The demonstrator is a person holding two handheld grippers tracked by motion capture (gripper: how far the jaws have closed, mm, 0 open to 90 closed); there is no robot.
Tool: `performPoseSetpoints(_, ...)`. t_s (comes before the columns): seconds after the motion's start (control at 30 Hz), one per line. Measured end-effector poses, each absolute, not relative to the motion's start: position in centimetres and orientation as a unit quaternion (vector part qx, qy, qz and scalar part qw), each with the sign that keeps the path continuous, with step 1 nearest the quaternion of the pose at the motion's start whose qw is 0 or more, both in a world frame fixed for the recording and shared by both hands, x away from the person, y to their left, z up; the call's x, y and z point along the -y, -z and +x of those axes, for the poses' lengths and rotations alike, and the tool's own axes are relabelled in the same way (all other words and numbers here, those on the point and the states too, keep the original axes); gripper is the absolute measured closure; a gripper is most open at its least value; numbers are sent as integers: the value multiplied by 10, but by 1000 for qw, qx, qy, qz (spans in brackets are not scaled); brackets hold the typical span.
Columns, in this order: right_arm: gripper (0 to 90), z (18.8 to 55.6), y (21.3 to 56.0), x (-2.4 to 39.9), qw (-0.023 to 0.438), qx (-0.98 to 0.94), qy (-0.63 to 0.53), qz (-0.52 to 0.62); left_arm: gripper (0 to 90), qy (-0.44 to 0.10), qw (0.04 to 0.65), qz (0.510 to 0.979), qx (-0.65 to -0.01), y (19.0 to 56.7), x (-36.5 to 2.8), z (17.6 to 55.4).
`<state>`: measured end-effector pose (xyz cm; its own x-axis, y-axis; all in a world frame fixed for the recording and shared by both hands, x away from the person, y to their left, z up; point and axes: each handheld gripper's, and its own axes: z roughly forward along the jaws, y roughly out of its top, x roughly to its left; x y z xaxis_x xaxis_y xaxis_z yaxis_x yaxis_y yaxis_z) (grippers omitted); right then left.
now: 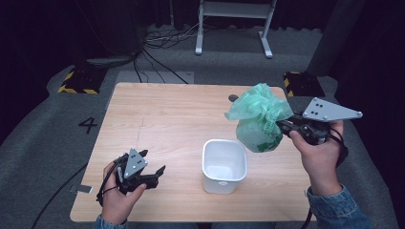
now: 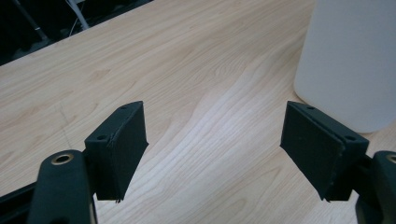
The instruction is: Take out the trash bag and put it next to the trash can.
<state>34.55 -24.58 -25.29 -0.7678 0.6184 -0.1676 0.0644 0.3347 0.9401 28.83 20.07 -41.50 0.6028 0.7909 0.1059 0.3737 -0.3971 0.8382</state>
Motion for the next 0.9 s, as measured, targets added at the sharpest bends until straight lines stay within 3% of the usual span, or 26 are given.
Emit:
performPoseSetpoints(0.3,869,361,276,266,259,-774,-514,264,202,-249,393,808,-361,423,-207,289)
performPoseSetpoints(0.9,856,383,353,291,206,-796,-460,335,201,-243,379,818,-357,430,-202,290)
